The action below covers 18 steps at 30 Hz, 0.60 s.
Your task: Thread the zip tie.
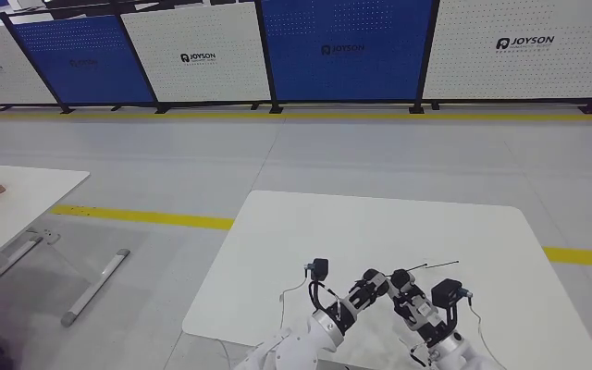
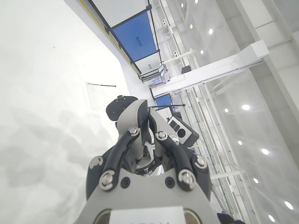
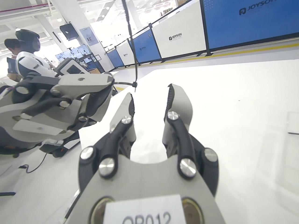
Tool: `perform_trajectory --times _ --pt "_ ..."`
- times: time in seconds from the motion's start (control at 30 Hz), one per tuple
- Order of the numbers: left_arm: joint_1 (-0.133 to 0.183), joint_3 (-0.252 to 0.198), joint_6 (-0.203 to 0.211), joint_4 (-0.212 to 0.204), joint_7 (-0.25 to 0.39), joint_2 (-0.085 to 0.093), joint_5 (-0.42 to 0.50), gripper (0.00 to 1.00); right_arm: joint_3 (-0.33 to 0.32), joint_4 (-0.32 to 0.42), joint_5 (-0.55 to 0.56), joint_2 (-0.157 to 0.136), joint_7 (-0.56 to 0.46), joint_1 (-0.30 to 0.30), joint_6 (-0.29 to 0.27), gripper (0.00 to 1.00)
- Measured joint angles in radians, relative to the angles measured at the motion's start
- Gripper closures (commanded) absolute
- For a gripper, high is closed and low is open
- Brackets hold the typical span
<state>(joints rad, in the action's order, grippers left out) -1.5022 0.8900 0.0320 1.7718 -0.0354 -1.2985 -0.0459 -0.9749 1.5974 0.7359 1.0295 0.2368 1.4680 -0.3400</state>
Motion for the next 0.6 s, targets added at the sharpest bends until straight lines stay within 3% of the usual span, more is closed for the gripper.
perform_trajectory --times 0.6 --pt "-0.001 -0.003 0.006 -0.007 0.002 -0.001 -0.022 1.00 0.034 -0.004 -0.006 -0.031 0.068 -0.017 0.000 0.73"
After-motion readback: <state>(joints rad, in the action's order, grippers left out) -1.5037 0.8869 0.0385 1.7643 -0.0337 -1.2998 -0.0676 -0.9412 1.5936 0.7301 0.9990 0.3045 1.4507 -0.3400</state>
